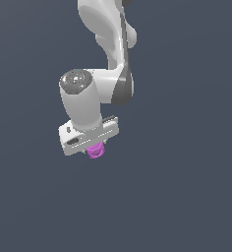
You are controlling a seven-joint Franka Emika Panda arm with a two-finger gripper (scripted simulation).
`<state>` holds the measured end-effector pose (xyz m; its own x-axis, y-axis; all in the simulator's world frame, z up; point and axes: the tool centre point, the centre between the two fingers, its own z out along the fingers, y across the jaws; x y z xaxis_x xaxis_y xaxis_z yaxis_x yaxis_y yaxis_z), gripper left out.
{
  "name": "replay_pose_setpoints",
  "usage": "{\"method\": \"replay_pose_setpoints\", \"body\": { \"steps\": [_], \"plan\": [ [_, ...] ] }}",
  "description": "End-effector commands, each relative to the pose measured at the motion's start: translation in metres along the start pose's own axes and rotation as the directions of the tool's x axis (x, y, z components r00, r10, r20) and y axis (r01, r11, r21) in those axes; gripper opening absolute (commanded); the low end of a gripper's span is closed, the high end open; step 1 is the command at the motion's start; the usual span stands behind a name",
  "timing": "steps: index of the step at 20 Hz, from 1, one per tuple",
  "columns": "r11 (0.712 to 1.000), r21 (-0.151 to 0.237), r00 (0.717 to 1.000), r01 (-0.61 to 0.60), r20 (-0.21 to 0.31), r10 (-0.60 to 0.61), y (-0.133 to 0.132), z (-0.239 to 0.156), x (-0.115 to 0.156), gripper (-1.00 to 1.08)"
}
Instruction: Pick up the object and move it to a goal position.
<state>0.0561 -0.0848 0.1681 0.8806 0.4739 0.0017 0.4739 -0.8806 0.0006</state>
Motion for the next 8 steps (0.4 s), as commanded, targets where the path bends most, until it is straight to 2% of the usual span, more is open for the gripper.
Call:
{"method": "replay_pose_setpoints", "body": {
  "steps": [1, 8],
  "plan": [
    [1.0, 0.001, 1.0, 0.001, 0.001, -0.001, 0.005, -0.011, 0.002, -1.0],
    [1.0, 0.001, 1.0, 0.0, 0.002, 0.0, 0.011, -0.022, 0.004, -1.0]
  ]
}}
